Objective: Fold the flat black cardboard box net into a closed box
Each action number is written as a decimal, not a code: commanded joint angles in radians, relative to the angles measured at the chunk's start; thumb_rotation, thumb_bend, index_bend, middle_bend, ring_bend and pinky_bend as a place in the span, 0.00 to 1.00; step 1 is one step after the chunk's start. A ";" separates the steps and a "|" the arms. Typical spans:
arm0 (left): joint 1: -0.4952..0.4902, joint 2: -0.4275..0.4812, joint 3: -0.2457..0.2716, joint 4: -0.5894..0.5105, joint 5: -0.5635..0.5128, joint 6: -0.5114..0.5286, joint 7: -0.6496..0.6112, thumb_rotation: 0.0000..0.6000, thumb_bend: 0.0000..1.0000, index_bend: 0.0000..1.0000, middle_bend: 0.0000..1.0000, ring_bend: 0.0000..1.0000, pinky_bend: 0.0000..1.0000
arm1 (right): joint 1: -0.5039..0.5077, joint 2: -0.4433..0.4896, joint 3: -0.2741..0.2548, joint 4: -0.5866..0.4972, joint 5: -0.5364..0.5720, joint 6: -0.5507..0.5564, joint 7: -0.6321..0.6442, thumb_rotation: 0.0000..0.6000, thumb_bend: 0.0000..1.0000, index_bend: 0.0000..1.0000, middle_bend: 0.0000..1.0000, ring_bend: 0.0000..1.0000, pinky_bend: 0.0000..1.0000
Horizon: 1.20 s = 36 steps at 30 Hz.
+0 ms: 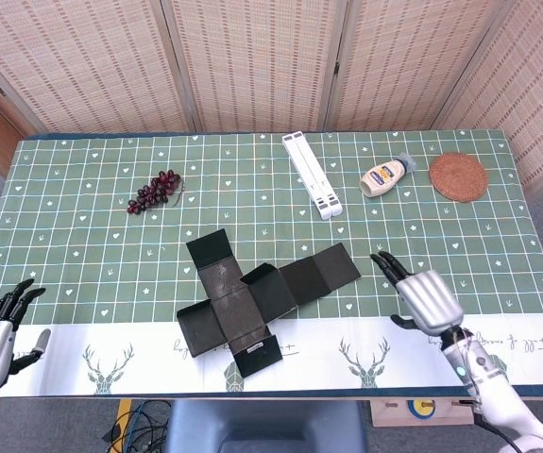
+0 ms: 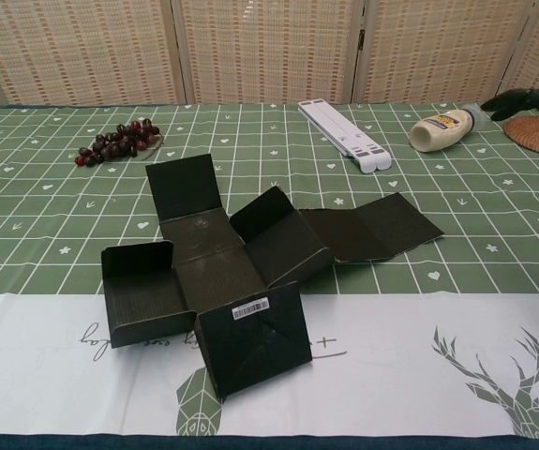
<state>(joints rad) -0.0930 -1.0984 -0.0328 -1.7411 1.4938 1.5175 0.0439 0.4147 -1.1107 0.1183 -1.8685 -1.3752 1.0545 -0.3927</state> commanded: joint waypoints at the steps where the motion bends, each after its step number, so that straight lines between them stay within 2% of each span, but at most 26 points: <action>1: -0.001 0.000 -0.002 -0.001 -0.001 -0.002 0.002 1.00 0.36 0.18 0.12 0.17 0.21 | 0.122 -0.080 0.037 0.000 0.156 -0.136 -0.126 1.00 0.15 0.00 0.04 0.66 0.86; 9: -0.010 -0.003 -0.011 -0.001 -0.012 -0.022 0.015 1.00 0.36 0.18 0.12 0.16 0.20 | 0.296 -0.221 0.051 0.108 0.394 -0.254 -0.264 1.00 0.15 0.00 0.01 0.66 0.86; 18: -0.018 -0.009 -0.015 0.004 -0.026 -0.043 0.025 1.00 0.36 0.18 0.12 0.16 0.19 | 0.437 -0.331 0.030 0.220 0.594 -0.281 -0.343 1.00 0.17 0.00 0.00 0.66 0.86; 26: -0.020 -0.008 -0.019 0.001 -0.029 -0.048 0.032 1.00 0.36 0.18 0.12 0.16 0.19 | 0.523 -0.381 0.015 0.285 0.690 -0.304 -0.340 1.00 0.17 0.00 0.00 0.66 0.86; 36: -0.020 -0.009 -0.019 0.005 -0.035 -0.053 0.034 1.00 0.36 0.18 0.12 0.16 0.19 | 0.593 -0.420 -0.009 0.355 0.749 -0.328 -0.313 1.00 0.21 0.00 0.00 0.66 0.86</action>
<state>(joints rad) -0.1135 -1.1075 -0.0521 -1.7365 1.4590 1.4643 0.0776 1.0022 -1.5250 0.1143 -1.5215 -0.6314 0.7317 -0.7096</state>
